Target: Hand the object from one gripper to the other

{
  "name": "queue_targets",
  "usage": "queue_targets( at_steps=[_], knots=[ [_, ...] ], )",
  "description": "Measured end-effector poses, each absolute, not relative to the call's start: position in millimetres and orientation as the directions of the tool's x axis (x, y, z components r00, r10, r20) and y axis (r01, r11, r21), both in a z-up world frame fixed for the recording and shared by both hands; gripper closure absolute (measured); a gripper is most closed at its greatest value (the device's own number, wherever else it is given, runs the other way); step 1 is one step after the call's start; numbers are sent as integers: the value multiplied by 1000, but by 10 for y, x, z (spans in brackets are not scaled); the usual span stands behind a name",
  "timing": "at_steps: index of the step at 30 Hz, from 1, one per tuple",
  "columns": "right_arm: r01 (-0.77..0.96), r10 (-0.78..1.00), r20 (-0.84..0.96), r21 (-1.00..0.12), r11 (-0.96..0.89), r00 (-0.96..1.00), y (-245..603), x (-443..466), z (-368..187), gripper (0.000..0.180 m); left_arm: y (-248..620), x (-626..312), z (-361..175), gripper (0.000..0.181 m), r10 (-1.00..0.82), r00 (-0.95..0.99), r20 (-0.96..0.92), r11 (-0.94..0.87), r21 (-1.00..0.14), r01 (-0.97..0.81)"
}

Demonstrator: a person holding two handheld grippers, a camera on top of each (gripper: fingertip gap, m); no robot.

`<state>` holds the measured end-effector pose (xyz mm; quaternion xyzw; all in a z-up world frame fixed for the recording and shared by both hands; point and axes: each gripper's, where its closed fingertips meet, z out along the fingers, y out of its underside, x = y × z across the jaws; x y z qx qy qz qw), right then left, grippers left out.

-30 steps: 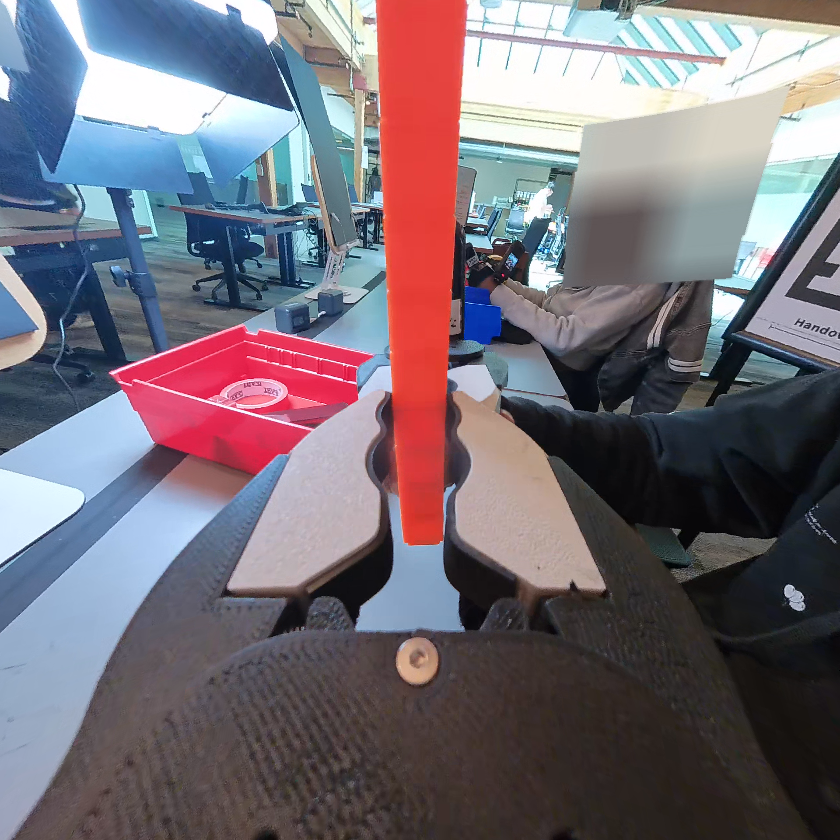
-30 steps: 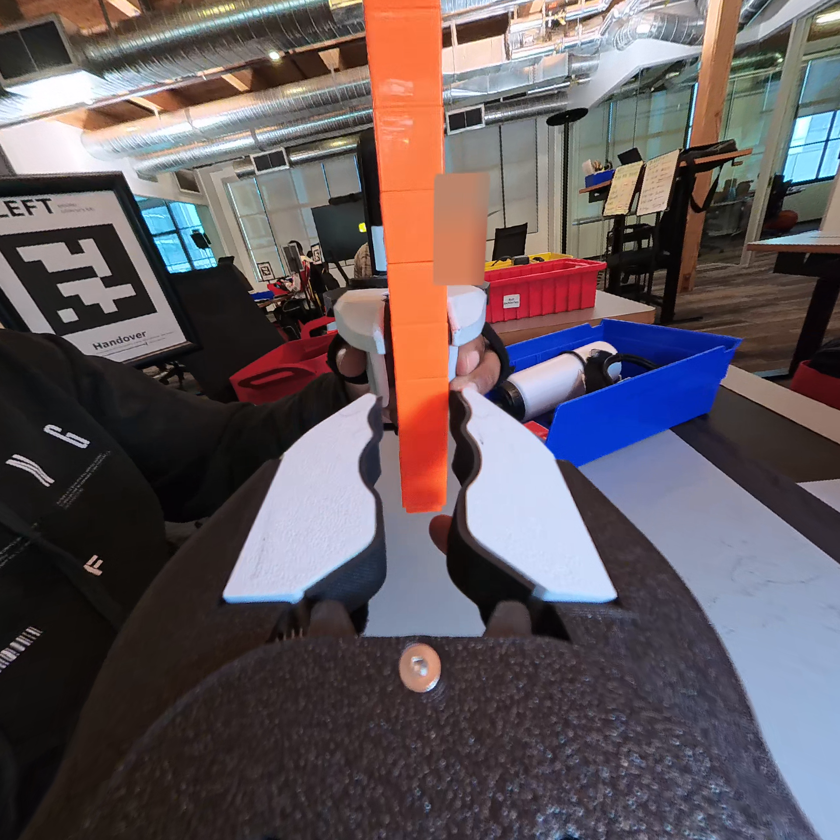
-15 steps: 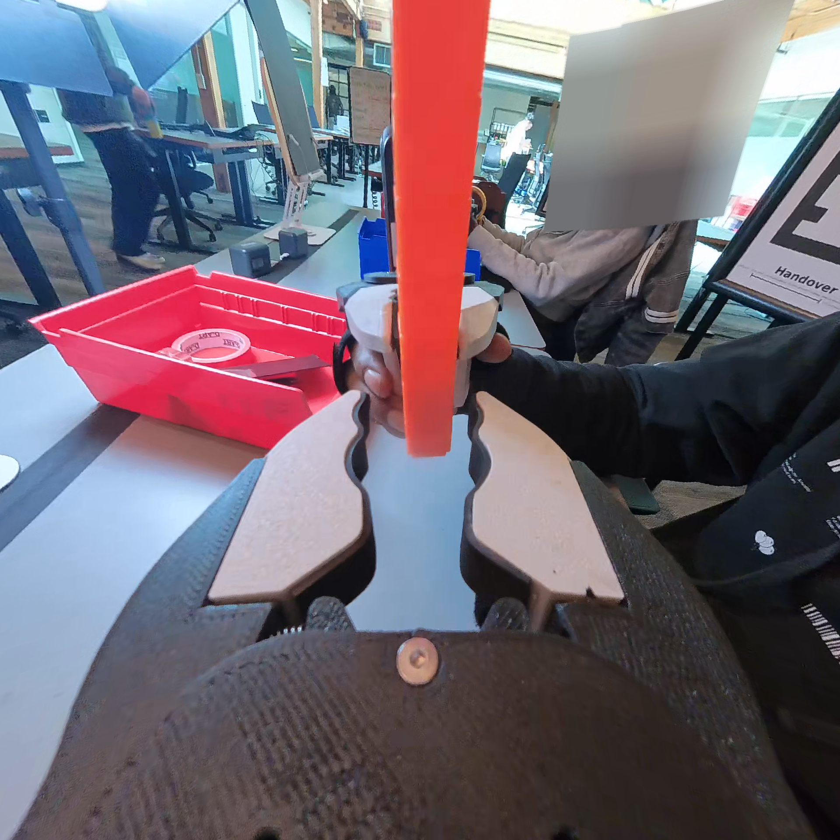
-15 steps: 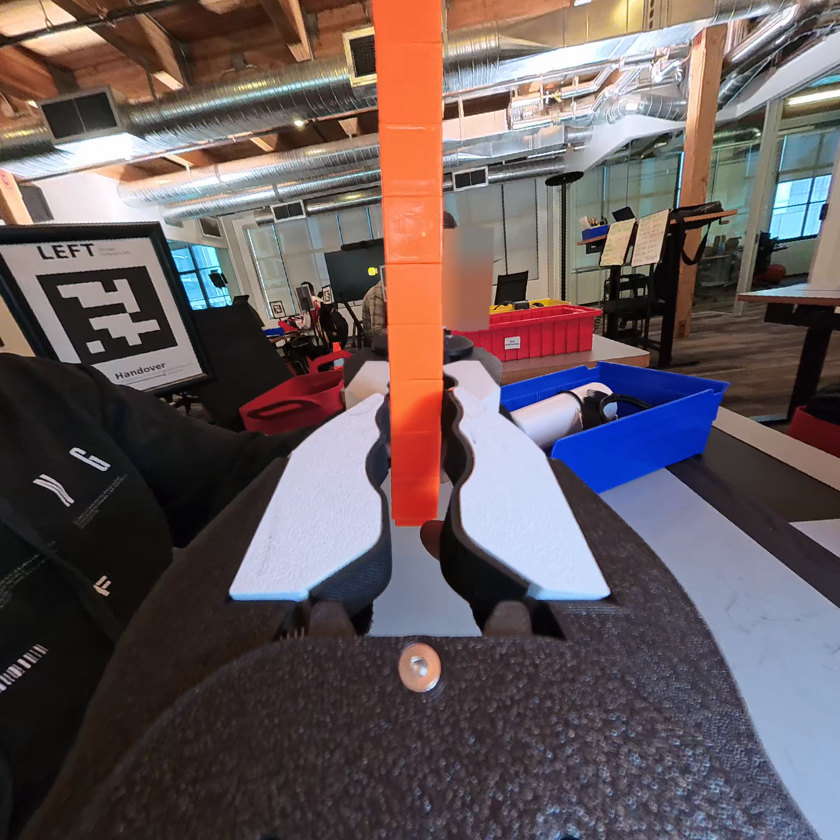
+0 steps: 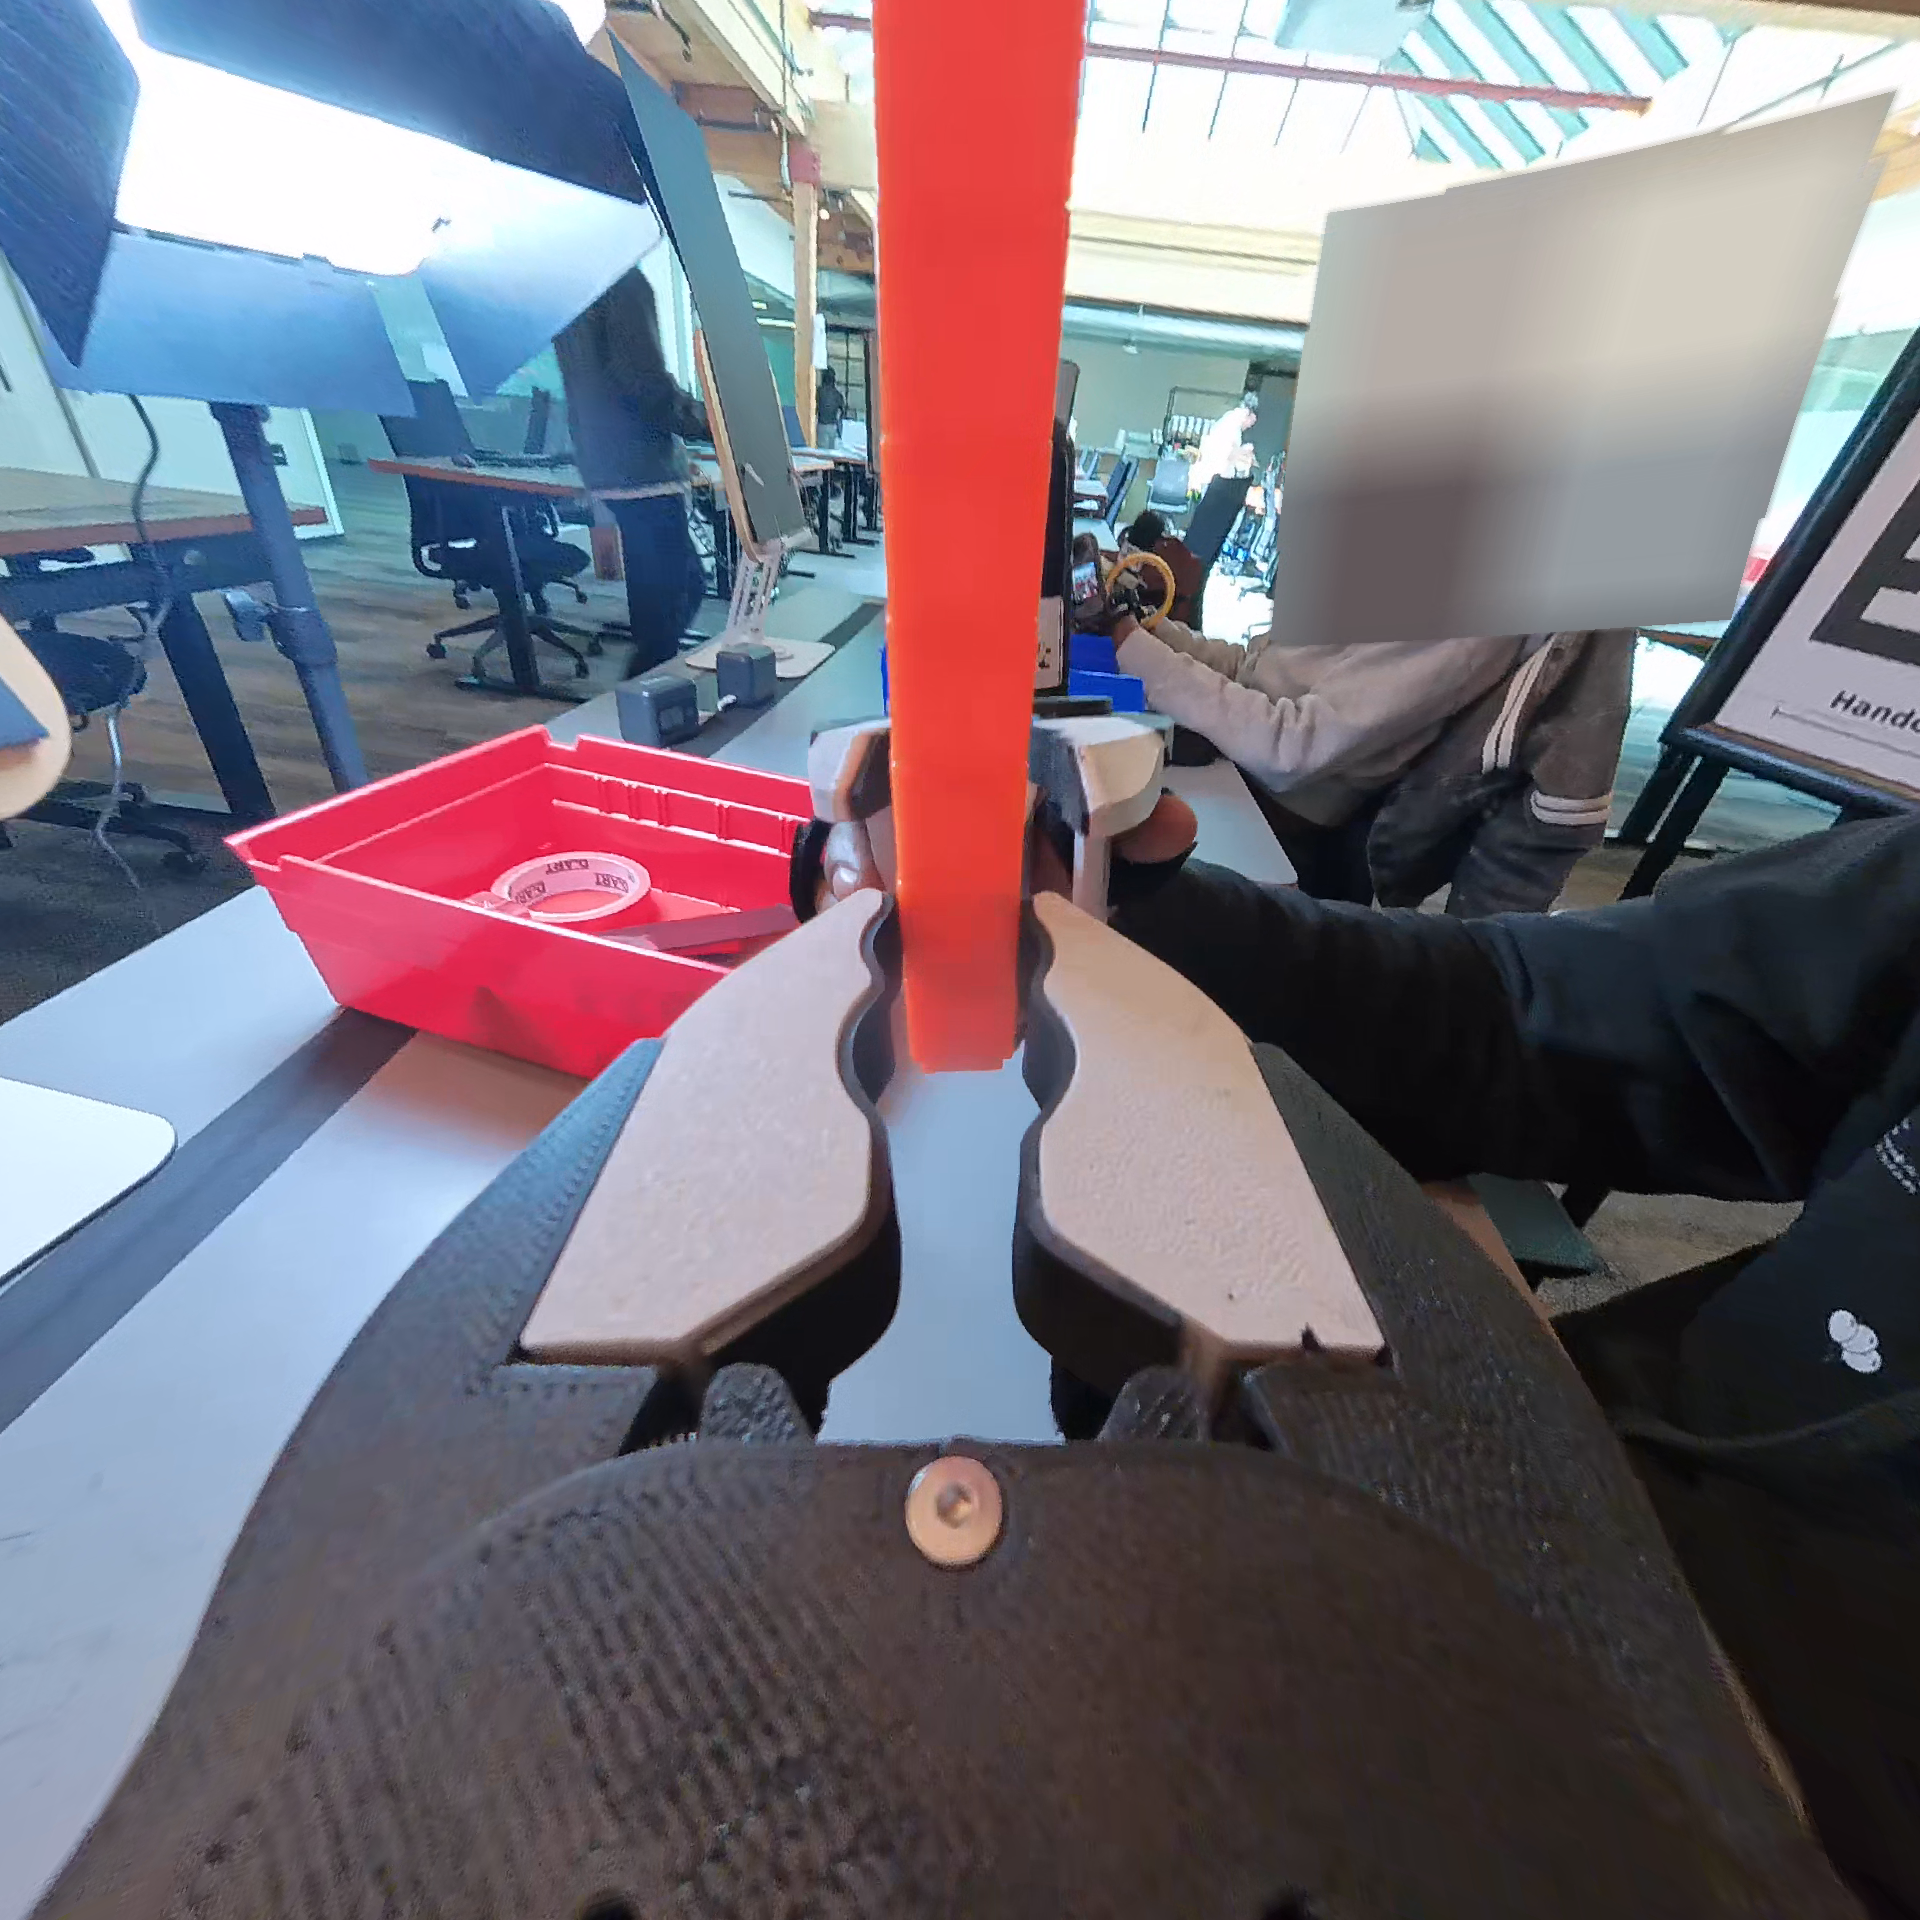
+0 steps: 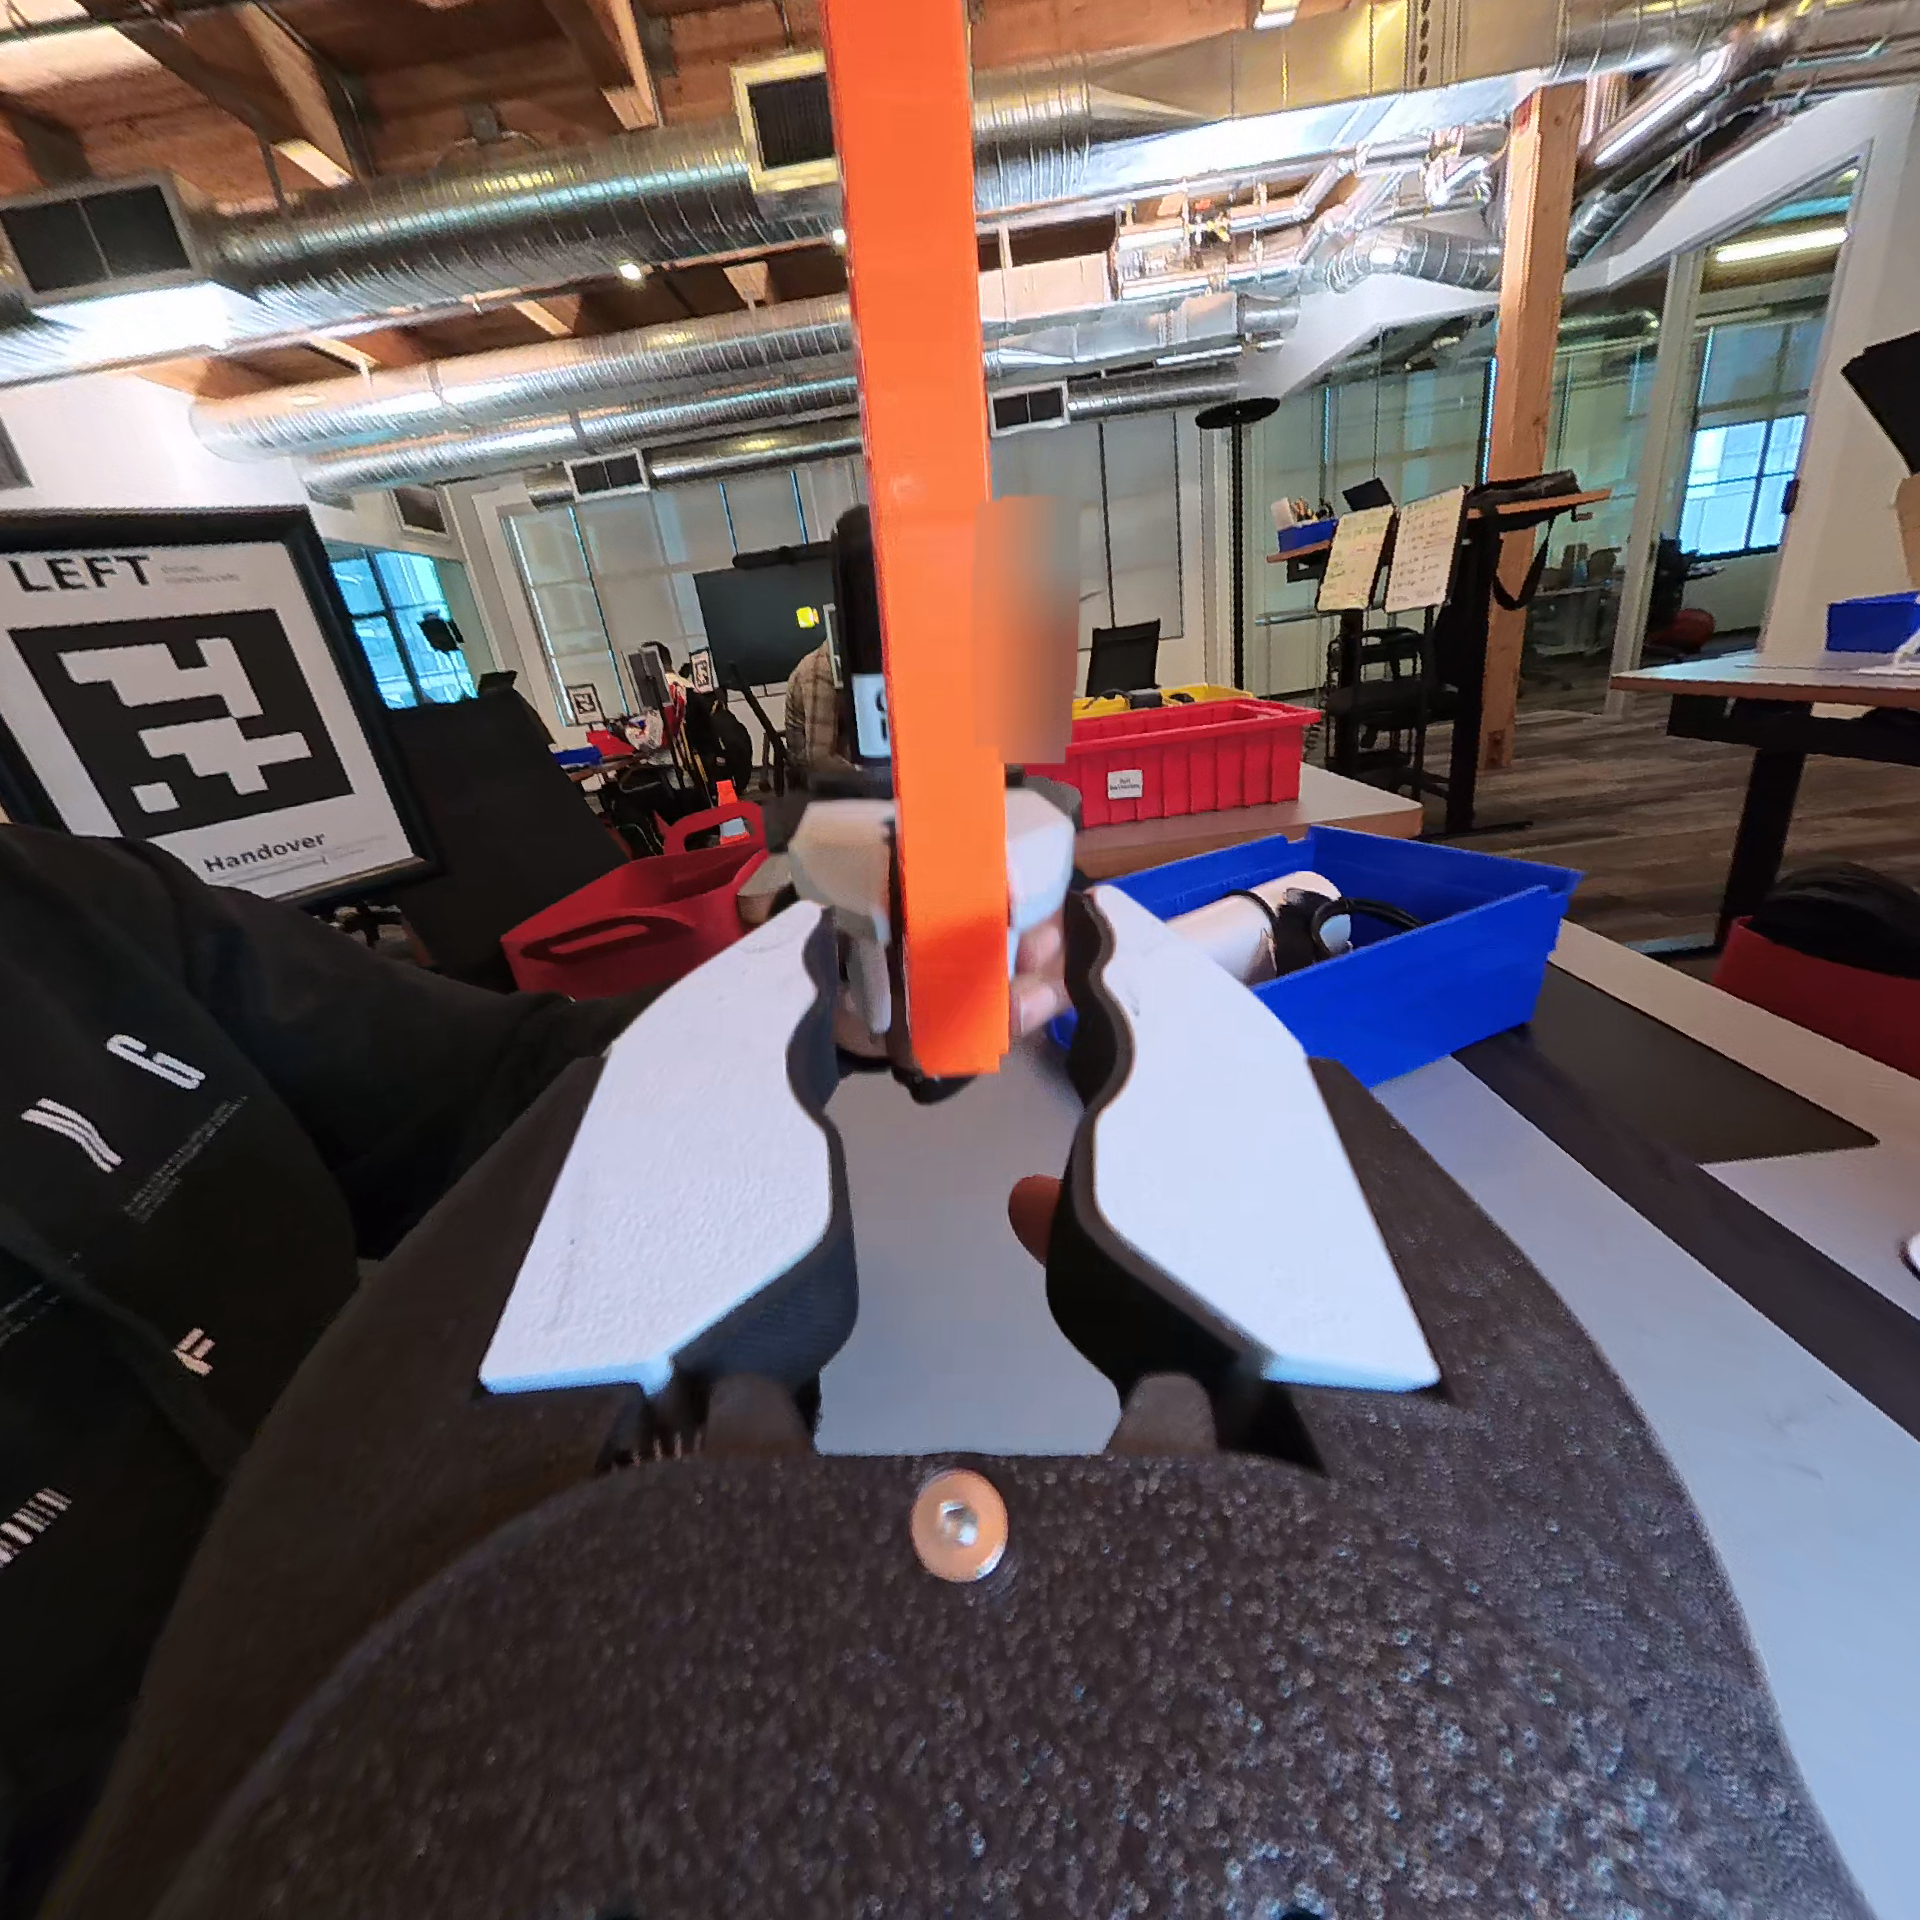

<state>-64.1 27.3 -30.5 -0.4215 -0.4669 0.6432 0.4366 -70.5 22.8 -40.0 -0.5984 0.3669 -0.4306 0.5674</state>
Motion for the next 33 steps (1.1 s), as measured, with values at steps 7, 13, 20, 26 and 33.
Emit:
queue_targets(
  at_steps=[7, 13, 20, 26, 33],
  knots=[
    [-59, 943, -142, -984, -167, -302, 152, -830, -591, 147, 218, -740, -346, 160, -926, 365, 94, -76, -995, 63],
    [-89, 928, -150, -978, -191, -342, 98, -832, -568, 158, 162, -678, -329, 160, -933, 350, 81, -68, -996, 51],
    [-115, 925, -152, -972, -203, -349, 82, -837, -530, 159, 145, -680, -289, 160, -933, 348, 89, -69, -995, 69],
    [-139, 923, -162, -965, -222, -350, 91, -845, -503, 159, 139, -685, -268, 156, -933, 351, 86, -64, -995, 73],
    [-168, 932, -158, -961, -222, -327, 152, -806, -457, 159, 185, -676, -355, 150, -929, 357, 98, -85, -995, 51]
  ],
)
